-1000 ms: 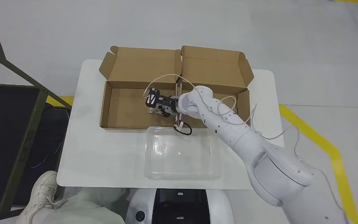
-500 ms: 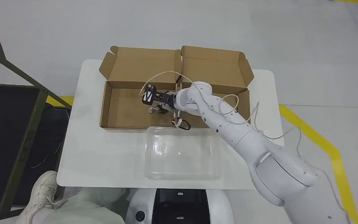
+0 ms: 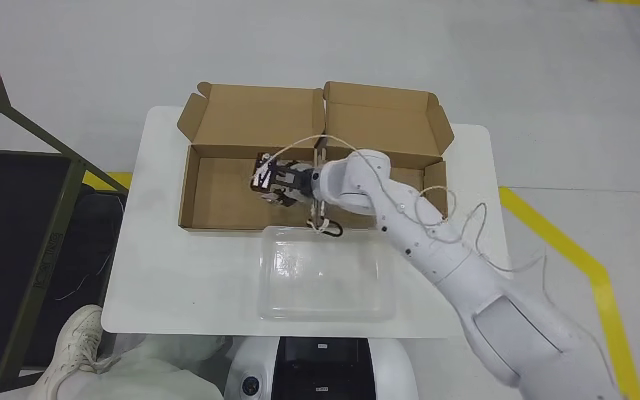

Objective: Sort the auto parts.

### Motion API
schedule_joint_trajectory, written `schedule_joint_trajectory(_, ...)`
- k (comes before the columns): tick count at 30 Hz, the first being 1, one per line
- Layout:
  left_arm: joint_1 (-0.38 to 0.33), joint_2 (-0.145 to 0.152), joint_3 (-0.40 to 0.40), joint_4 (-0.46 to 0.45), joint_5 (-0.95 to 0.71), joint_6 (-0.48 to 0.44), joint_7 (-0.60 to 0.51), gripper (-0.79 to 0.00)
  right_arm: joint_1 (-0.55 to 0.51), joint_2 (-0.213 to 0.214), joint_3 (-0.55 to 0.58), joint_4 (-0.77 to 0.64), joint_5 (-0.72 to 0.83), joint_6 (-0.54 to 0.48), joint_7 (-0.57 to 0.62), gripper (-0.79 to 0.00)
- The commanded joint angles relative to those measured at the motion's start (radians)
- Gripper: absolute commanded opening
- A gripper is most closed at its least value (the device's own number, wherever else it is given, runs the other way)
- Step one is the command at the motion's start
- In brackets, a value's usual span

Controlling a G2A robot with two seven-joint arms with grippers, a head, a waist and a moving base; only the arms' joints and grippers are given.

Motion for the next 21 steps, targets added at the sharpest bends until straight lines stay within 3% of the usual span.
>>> schedule_joint_trajectory(1, 0.000, 0.000, 0.000, 0.000, 0.000, 0.000, 0.000, 0.000, -0.042, 0.020, 0.040, -0.073, -0.003, -0.019, 0.006, -0.354)
schedule_joint_trajectory(10, 0.000, 0.000, 0.000, 0.000, 0.000, 0.000, 0.000, 0.000, -0.217, 0.095, 0.218, -0.284, -0.014, -0.084, 0.024, -0.317)
schedule_joint_trajectory(21, 0.000, 0.000, 0.000, 0.000, 0.000, 0.000, 0.000, 0.000, -0.442, 0.174, 0.453, -0.477, -0.086, -0.191, -0.127, -0.311)
